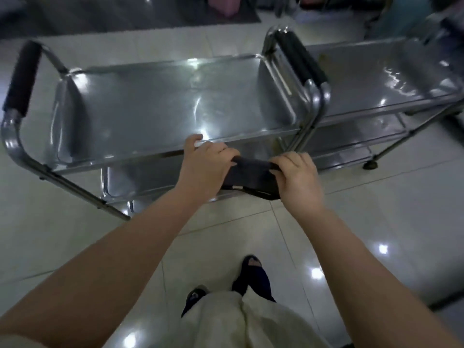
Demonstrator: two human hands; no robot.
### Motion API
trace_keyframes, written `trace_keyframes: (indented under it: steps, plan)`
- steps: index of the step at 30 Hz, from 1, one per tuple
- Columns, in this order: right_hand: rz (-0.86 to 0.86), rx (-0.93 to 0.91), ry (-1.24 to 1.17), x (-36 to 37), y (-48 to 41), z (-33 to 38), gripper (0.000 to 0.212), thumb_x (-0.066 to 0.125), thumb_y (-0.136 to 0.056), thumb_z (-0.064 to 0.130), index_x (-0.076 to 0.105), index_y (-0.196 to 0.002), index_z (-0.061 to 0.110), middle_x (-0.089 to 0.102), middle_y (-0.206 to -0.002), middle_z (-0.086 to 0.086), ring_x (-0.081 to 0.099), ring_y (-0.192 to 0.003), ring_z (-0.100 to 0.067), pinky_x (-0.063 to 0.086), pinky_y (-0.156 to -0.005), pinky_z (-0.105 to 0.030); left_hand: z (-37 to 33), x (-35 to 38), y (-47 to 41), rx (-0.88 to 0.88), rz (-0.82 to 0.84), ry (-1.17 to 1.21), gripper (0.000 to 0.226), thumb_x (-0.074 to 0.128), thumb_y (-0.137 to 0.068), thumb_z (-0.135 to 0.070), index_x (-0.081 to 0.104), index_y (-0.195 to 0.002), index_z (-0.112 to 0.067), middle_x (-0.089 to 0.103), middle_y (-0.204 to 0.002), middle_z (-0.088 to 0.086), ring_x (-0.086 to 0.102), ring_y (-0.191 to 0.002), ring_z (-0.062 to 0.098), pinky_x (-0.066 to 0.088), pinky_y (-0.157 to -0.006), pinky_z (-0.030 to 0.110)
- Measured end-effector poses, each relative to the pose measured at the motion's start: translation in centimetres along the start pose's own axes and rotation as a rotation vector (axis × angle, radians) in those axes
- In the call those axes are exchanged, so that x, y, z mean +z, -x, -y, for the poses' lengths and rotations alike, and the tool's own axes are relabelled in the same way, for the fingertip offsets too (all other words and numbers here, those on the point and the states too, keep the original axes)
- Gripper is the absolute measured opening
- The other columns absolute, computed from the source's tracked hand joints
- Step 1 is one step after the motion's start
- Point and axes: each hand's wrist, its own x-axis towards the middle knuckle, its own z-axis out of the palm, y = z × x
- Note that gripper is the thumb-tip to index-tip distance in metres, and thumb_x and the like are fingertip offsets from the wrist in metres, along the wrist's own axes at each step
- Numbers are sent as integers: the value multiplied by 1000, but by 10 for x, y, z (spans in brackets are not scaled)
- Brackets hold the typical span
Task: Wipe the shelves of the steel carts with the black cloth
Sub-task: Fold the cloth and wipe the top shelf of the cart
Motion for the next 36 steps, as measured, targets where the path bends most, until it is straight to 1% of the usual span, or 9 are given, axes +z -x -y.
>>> trace_keyframes:
  steps: [5, 10, 14, 17, 23, 26, 29, 32, 36]
  plan:
    - [-176, 123, 65, -61, -1, 0, 15, 57, -83, 9, 69, -94, 6, 62, -88, -10, 50, -80, -32, 45, -69, -40, -33, -43, -39, 126, -82, 106, 12, 64, -88, -22, 70, -97, -29, 69, -87, -6, 63, -82, 20, 25, -88, 37]
    - [-299, 238, 61, -110, -1, -28, 15, 63, -84, 4, 69, -97, 10, 63, -93, -6, 48, -86, -27, 41, -75, -35, -88, -64, -76, 177, -126, 165, 12, 60, -89, -30, 70, -95, -27, 68, -86, -8, 63, -84, 18, 27, -84, 38]
    - [-345, 285, 78, -141, 6, -79, 15, 59, -84, 10, 69, -94, 11, 62, -90, -6, 50, -85, -30, 43, -73, -39, -143, -55, -108, 188, -95, 141, 11, 60, -91, -31, 69, -96, -29, 68, -88, -10, 63, -86, 16, 20, -80, 32]
    - [-331, 300, 65, -163, 17, -128, 17, 58, -80, 13, 69, -93, 12, 62, -90, -6, 51, -83, -34, 45, -72, -41, -190, -34, -130, 167, -91, 132, 10, 61, -92, -32, 69, -96, -30, 69, -92, -12, 63, -91, 15, 17, -78, 30]
    - [-275, 280, 90, -213, 45, -222, 18, 56, -80, 17, 69, -92, 12, 63, -89, -6, 52, -81, -34, 47, -71, -43, -289, 7, -163, 86, -116, 188, 14, 54, -91, -32, 68, -90, -30, 68, -90, -12, 60, -89, 14, 23, -81, 33]
    - [-290, 305, 94, -232, 57, -260, 18, 57, -82, 17, 70, -93, 13, 62, -90, -6, 51, -86, -34, 47, -74, -43, -328, 30, -174, 51, -121, 235, 8, 60, -89, -29, 68, -91, -31, 68, -90, -13, 60, -87, 12, 20, -79, 29]
    - [-267, 350, 68, -236, 61, -288, 15, 61, -85, 13, 70, -96, 14, 60, -95, -6, 49, -92, -33, 45, -79, -46, -354, 52, -180, -14, -90, 279, 8, 68, -87, -25, 68, -92, -31, 68, -92, -15, 61, -88, 12, 17, -80, 27]
    - [-214, 364, 49, -230, 60, -311, 14, 64, -85, 10, 69, -97, 15, 58, -96, -6, 49, -92, -32, 45, -80, -47, -368, 70, -186, -90, -11, 320, 10, 67, -87, -26, 67, -96, -33, 66, -96, -17, 60, -94, 10, 19, -83, 28]
    - [-181, 382, 48, -217, 52, -334, 15, 60, -89, 13, 68, -101, 17, 57, -98, -3, 46, -92, -27, 42, -81, -41, -367, 90, -201, -121, 4, 354, 11, 67, -88, -28, 68, -98, -33, 66, -99, -18, 59, -98, 9, 23, -90, 31]
